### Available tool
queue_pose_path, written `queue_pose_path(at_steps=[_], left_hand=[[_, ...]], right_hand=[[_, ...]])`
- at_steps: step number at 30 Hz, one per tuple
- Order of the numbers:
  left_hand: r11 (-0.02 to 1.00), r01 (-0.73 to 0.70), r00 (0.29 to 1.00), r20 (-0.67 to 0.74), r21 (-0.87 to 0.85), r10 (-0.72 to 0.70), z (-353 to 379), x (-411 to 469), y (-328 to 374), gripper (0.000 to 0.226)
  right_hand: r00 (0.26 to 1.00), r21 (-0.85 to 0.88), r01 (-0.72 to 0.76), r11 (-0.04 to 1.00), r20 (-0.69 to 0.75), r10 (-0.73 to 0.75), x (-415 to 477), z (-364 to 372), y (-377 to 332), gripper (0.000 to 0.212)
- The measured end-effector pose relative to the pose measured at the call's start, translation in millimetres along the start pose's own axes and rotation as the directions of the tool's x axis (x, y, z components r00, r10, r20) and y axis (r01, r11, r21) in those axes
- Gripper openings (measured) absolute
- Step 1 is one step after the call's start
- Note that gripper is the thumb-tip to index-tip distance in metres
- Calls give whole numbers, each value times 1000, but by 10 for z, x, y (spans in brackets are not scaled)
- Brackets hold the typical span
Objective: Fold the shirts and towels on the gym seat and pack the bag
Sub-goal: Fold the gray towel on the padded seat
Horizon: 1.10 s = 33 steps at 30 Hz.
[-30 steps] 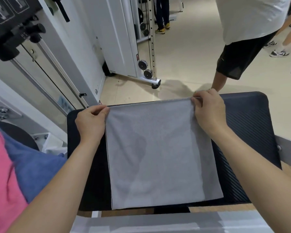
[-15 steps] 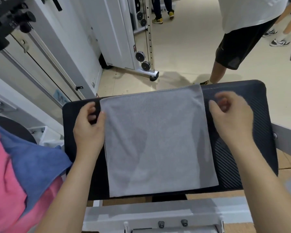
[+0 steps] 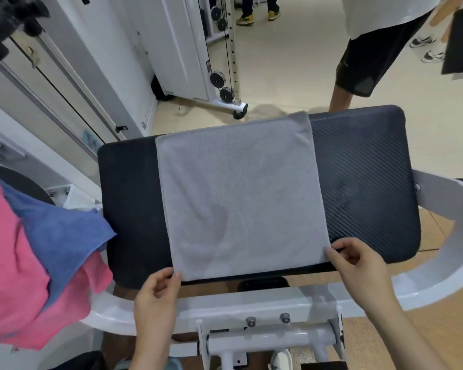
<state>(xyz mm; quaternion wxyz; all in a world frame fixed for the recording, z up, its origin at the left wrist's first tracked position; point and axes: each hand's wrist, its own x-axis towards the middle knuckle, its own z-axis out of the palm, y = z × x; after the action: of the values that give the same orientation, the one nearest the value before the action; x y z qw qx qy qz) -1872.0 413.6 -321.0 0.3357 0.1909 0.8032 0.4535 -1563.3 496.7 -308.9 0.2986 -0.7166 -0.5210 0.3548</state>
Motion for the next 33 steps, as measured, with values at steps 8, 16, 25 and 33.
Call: queue_pose_path(at_steps=[8, 16, 25, 33], left_hand=[[999, -10, 1000, 11, -50, 11, -49, 0, 92, 4], [959, 40, 985, 172, -282, 10, -181, 24, 51, 16], [985, -134, 883, 463, 106, 70, -261, 76, 115, 34], [965, -247, 905, 375, 84, 199, -277, 188, 98, 37]], right_hand=[[993, -13, -70, 997, 96, 71, 1, -48, 4, 21], [981, 241, -180, 954, 120, 155, -36, -137, -62, 17], [977, 389, -157, 908, 196, 85, -35, -117, -64, 15], [983, 399, 12, 917, 161, -83, 22, -35, 36, 24]])
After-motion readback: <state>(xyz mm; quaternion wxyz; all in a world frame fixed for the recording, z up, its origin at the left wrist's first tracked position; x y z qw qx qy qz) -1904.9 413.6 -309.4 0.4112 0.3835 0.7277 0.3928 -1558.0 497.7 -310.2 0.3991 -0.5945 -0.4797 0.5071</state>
